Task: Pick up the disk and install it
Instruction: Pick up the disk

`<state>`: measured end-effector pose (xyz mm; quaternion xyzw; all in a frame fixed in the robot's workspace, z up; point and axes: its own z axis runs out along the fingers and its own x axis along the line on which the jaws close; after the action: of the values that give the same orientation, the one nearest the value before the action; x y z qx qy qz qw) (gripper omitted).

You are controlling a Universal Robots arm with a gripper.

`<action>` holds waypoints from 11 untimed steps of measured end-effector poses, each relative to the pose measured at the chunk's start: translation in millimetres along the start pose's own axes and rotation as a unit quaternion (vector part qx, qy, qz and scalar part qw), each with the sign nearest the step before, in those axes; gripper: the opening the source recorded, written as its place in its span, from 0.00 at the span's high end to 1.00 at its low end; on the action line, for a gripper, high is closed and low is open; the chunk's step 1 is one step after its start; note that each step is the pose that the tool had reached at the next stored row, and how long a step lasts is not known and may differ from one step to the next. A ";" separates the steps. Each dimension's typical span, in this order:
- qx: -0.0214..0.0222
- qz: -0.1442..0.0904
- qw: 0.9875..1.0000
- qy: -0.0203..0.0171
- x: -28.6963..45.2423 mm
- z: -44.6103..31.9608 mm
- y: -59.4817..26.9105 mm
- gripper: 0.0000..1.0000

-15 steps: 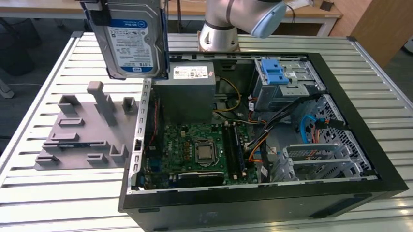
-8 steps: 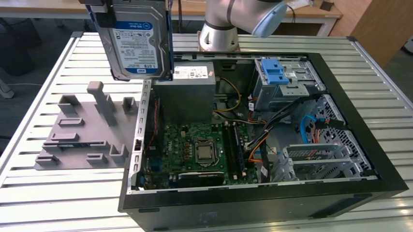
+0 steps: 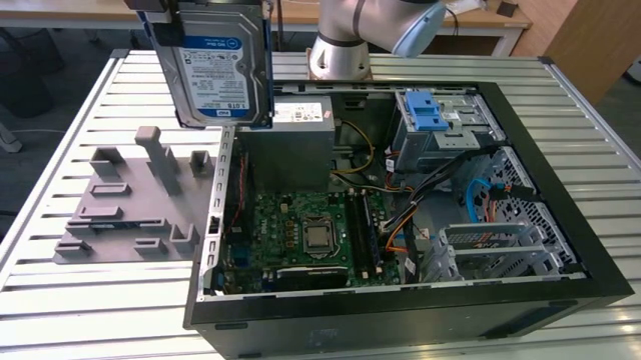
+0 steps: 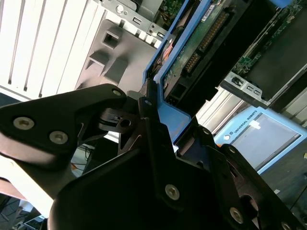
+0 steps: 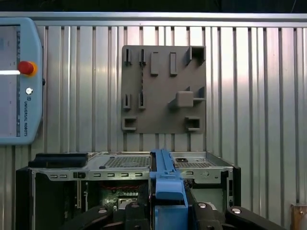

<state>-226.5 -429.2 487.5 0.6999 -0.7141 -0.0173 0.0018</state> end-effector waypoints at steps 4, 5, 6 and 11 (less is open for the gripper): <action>0.005 0.000 1.000 0.000 2.1 -0.1 -1.7 0.64; 0.007 0.000 1.000 0.000 2.5 -0.1 -1.9 0.64; 0.010 0.000 1.000 0.000 2.9 -0.1 -2.4 0.64; 0.011 0.000 1.000 0.000 5.5 0.1 -14.5 0.64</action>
<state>-212.2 -435.0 486.9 0.7000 -0.7141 -0.0094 -0.0063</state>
